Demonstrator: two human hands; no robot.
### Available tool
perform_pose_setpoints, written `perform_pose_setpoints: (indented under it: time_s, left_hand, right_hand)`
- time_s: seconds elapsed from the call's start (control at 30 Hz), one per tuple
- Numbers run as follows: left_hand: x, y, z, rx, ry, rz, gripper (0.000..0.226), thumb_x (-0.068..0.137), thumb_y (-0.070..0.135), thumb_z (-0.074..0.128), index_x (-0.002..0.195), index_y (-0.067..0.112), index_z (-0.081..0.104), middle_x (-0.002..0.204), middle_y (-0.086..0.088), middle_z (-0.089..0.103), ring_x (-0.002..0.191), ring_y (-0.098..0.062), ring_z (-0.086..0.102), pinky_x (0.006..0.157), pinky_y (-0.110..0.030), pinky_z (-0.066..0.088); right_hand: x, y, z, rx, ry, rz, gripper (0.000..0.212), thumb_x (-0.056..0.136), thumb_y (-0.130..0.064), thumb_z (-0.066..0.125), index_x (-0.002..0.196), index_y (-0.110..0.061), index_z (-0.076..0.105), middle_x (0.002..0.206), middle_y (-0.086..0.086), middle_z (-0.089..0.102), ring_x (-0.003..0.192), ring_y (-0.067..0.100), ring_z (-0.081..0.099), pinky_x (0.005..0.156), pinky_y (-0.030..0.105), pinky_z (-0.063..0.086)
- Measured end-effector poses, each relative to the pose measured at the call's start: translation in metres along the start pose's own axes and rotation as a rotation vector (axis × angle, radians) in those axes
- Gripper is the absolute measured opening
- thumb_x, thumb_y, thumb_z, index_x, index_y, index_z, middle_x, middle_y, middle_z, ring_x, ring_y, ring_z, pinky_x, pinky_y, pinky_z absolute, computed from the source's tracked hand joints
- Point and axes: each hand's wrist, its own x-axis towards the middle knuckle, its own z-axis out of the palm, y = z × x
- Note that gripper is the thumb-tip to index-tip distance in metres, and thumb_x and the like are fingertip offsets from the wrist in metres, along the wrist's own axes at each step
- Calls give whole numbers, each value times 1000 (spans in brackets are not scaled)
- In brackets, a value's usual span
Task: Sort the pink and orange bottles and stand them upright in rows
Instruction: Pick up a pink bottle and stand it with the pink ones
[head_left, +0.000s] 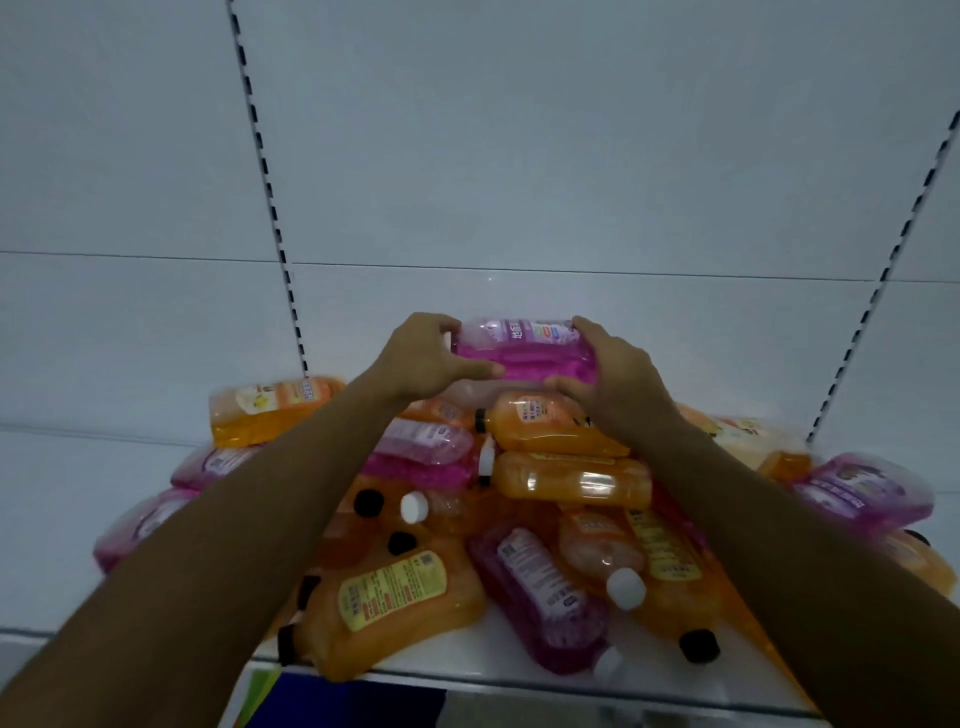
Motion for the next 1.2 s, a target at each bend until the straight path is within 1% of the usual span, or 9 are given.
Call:
perform_pose_setpoints:
  time_s: [0.17,0.27,0.37,0.53,0.63,0.77,0.87,1.07,1.2]
  left_hand:
    - [-52,-4,-43,-29,121,-89,104,39,67,86,124,13,61,118,-7,66,104,-27,64,92,-41,53]
    - [-89,-11,-69,-10,169,-120,90,54,34,92,132,13,55,116,-4,63,94,-21,64,83,-30,52]
    - [-127,-22,-96,-42,176,-143,95,55,20,93,139,19,48,124,-4,61,97,-18,67,82,-33,58]
    - [-184,-46,-150,-80,338,-193,81,63,40,84,135,24,51,119,1,61,96,-12,64,77,-23,56]
    - [-212,-68,-187,-186,454,-253,79,59,62,81,124,26,57,113,-2,65,99,-17,62,80,-29,51]
    - [-250,-101,-239,-416,507,-305,65,64,44,86,118,18,59,111,-10,66,101,-22,65,89,-38,53]
    - [-278,-131,-281,-436,546,-313,59,66,26,84,120,17,61,113,-12,63,100,-27,66,81,-38,58]
    - [-311,-200,-343,-298,671,-422,46,81,36,74,120,15,60,97,-5,72,88,-22,67,75,-34,53]
    - [-310,-243,-363,-352,727,-449,43,80,33,75,115,12,60,105,-12,69,95,-28,69,81,-42,59]
  right_hand:
    - [-12,-42,14,132,-45,-74,72,83,-35,73,144,-18,38,128,10,59,112,26,58,91,33,48]
    - [-23,-73,29,204,-80,-123,74,83,-34,74,145,-18,37,129,12,58,115,28,56,95,37,47]
    - [-36,-107,49,240,-145,-174,76,83,-36,72,147,-20,34,132,11,55,118,27,55,94,34,45]
    - [-48,-177,75,331,-212,-232,69,87,-43,67,145,-23,36,130,6,58,108,19,56,88,27,44]
    - [-51,-227,93,421,-257,-236,59,87,-50,63,137,-26,44,119,3,62,96,16,59,82,29,50]
    - [-58,-299,129,439,-358,-249,49,89,-55,55,126,-23,52,106,-5,63,83,12,62,74,28,47]
    - [-66,-350,166,574,-491,-157,45,91,-61,46,111,-22,57,98,-1,69,76,15,70,77,38,58]
    - [-82,-429,238,770,-873,75,53,93,-63,37,114,-20,60,97,5,72,75,18,73,68,31,58]
    - [-78,-455,285,748,-1073,24,52,87,-53,60,126,-18,51,110,6,68,88,20,71,80,33,58]
